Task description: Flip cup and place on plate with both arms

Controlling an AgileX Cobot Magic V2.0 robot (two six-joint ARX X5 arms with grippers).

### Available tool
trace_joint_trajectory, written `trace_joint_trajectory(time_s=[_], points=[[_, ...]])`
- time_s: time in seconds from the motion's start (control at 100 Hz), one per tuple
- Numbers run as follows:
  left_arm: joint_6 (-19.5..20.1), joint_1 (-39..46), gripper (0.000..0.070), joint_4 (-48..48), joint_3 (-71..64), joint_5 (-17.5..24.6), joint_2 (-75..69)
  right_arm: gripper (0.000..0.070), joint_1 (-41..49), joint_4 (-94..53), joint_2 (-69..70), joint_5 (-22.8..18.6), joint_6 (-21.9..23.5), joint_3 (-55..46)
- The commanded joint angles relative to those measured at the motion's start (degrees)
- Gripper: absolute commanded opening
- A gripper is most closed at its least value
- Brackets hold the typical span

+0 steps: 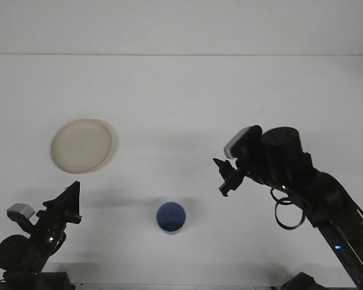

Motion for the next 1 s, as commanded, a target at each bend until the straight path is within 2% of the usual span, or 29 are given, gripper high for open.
trace_joint_trajectory(time_s=[0.0, 0.22, 0.36, 0.41, 0.52, 0.57, 0.7, 0.99], points=[[4.68, -0.07, 0.0014, -2.40, 5.29, 1.20, 4.57, 0.0358, -1.90, 5.55, -4.94, -0.13, 0.02, -6.19], [18.78, -2.78, 0.0013, -12.85, 21.03, 7.21, 23.39, 0.0357, -9.42, 19.89, -20.24, 2.86, 0.00, -25.35], [24.46, -7.65, 0.0038, -19.39, 28.61, 8.35, 34.58, 0.0357, -13.55, 24.76, -27.26, 3.28, 0.26, -34.42], [26.29, -9.62, 0.0136, -22.03, 31.10, 8.35, 38.29, 0.0357, -14.75, 25.75, -29.27, 3.28, 0.37, -36.98], [28.81, -13.73, 0.0479, -27.39, 36.20, 8.35, 45.70, 0.0357, -17.05, 27.30, -32.48, 3.43, 0.39, -41.40], [30.29, -15.63, 0.0556, -30.01, 38.58, 8.35, 48.78, 0.0357, -18.05, 27.56, -33.46, 3.41, 0.39, -42.91], [33.44, -20.68, 0.0556, -36.94, 44.37, 8.28, 55.84, 0.0357, -19.28, 27.65, -34.75, 3.23, 1.53, -44.48], [36.83, -30.62, 0.0556, -45.94, 52.43, 7.69, 68.30, 0.0357, -19.28, 28.06, -34.67, 3.21, 1.51, -44.48]])
